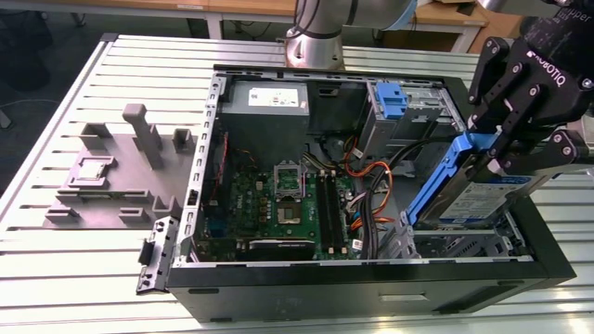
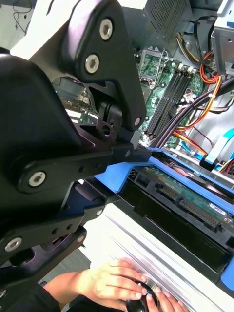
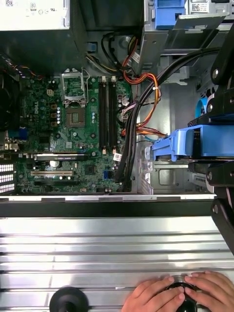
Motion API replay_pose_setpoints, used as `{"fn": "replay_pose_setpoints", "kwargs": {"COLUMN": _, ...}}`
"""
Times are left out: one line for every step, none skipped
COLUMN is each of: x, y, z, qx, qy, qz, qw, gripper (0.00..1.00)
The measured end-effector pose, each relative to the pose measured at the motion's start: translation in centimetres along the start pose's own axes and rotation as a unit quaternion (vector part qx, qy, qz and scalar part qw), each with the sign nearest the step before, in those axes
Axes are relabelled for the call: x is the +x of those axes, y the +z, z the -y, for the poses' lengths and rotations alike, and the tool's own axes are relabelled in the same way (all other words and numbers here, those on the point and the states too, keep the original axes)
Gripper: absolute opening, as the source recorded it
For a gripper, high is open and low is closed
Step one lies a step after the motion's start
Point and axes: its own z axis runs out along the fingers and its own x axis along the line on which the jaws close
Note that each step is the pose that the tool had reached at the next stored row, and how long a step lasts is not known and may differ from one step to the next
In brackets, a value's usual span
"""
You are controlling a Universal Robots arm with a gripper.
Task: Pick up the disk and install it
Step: 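Insert the disk into the insertion slot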
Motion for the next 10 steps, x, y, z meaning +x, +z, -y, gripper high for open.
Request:
{"fn": "replay_pose_setpoints", "kwargs": {"x": 0.00, "y": 0.02, "z": -0.03, "qx": -0.0002, "qy": 0.000, "qz": -0.0004, "qw": 1.0000, "gripper": 0.36}}
{"fn": "replay_pose_setpoints", "kwargs": {"x": 0.01, "y": 0.06, "z": -0.06, "qx": -0.0005, "qy": 0.000, "qz": -0.0007, "qw": 1.0000, "gripper": 0.36}}
{"fn": "replay_pose_setpoints", "kwargs": {"x": 0.01, "y": 0.10, "z": -0.09, "qx": -0.0008, "qy": 0.000, "qz": -0.0009, "qw": 1.0000, "gripper": 0.36}}
{"fn": "replay_pose_setpoints", "kwargs": {"x": 0.01, "y": 0.13, "z": -0.11, "qx": -0.0011, "qy": 0.000, "qz": -0.0010, "qw": 1.0000, "gripper": 0.36}}
{"fn": "replay_pose_setpoints", "kwargs": {"x": 0.01, "y": 0.15, "z": -0.15, "qx": -0.0014, "qy": 0.000, "qz": -0.0013, "qw": 1.0000, "gripper": 0.36}}
{"fn": "replay_pose_setpoints", "kwargs": {"x": 0.01, "y": 0.19, "z": -0.15, "qx": -0.0016, "qy": 0.000, "qz": -0.0014, "qw": 1.0000, "gripper": 0.36}}
{"fn": "replay_pose_setpoints", "kwargs": {"x": 0.01, "y": 0.22, "z": -0.15, "qx": -0.0018, "qy": 0.000, "qz": -0.0015, "qw": 1.0000, "gripper": 0.36}}
{"fn": "replay_pose_setpoints", "kwargs": {"x": 0.01, "y": 0.27, "z": -0.15, "qx": -0.0018, "qy": 0.000, "qz": -0.0016, "qw": 1.0000, "gripper": 0.36}}
{"fn": "replay_pose_setpoints", "kwargs": {"x": 0.01, "y": 0.33, "z": -0.15, "qx": -0.0019, "qy": -0.001, "qz": -0.0016, "qw": 1.0000, "gripper": 0.36}}
{"fn": "replay_pose_setpoints", "kwargs": {"x": 0.02, "y": 0.39, "z": -0.15, "qx": -0.0021, "qy": -0.002, "qz": -0.0015, "qw": 1.0000, "gripper": 0.36}}
